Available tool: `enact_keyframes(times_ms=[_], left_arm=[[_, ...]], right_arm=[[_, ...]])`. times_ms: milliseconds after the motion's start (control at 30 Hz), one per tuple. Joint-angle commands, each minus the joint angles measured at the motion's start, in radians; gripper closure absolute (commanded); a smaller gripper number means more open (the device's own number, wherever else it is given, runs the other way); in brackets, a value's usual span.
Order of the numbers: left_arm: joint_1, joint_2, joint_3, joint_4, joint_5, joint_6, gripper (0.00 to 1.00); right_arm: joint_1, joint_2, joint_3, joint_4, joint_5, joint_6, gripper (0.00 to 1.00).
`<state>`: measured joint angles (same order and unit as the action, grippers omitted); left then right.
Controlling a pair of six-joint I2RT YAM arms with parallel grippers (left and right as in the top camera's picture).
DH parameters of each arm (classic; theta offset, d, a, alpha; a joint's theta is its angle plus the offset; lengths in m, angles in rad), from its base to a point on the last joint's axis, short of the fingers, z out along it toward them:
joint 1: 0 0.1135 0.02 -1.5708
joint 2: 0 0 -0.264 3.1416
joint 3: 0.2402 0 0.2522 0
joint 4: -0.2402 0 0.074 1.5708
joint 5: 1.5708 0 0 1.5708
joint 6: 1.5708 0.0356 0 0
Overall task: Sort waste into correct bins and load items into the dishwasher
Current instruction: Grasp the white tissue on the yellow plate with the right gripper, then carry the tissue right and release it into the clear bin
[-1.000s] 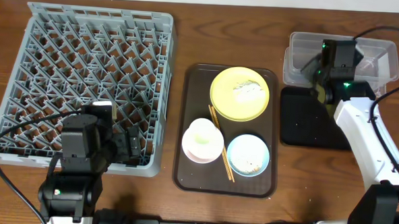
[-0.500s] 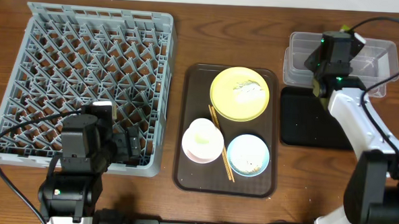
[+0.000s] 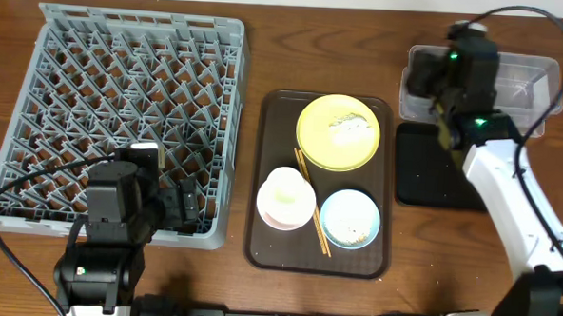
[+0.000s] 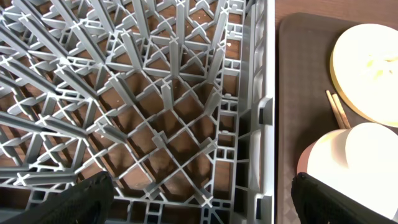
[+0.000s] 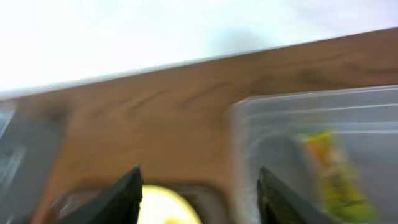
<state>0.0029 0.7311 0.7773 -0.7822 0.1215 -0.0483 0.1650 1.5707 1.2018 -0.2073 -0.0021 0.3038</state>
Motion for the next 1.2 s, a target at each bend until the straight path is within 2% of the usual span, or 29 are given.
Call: enact_keyframes(times_ms=[0,200,467,600,667,700,800,833,1000,1167], left_arm=[[-0.002,-0.002,0.021,0.000,0.002,-0.001,0.07],[-0.002,-0.002,0.021,-0.002,0.002,-0.001,0.07],[-0.002,-0.002,0.021,-0.003,0.002,-0.001,0.07],[-0.002,-0.002,0.021,-0.003,0.002,-0.001,0.07],[-0.002,-0.001,0.021,-0.003,0.002,-0.001,0.07],[-0.002,-0.002,0.021,-0.003,0.002,-0.001,0.07],[-0.002,-0.002,0.021,-0.003,0.002,-0.001,0.07],[-0.002,-0.002,0.021,-0.003,0.002,-0.001,0.07],[-0.002,-0.002,0.021,-0.003,0.002,-0.001,0.07],[-0.002,-0.002,0.021,-0.003,0.002,-0.001,0.07]], right_arm=[[0.080,0.041,0.005,-0.060,-0.091,-0.111,0.39],[0.171,0.188,0.005,-0.071,-0.034,-0.127,0.35],[0.184,0.368,0.005,-0.023,-0.015,-0.045,0.29],[0.186,0.415,0.005,-0.018,-0.018,-0.027,0.30],[0.187,0.423,0.005,-0.020,-0.018,-0.027,0.36],[0.189,0.423,0.005,-0.021,-0.018,-0.027,0.44],[0.190,0.417,0.005,-0.035,-0.018,-0.027,0.80],[0.190,0.406,0.005,-0.046,-0.018,-0.027,0.87],[0.158,0.278,0.008,-0.070,0.019,-0.028,0.96],[0.080,0.109,0.008,-0.056,0.175,-0.027,0.95]])
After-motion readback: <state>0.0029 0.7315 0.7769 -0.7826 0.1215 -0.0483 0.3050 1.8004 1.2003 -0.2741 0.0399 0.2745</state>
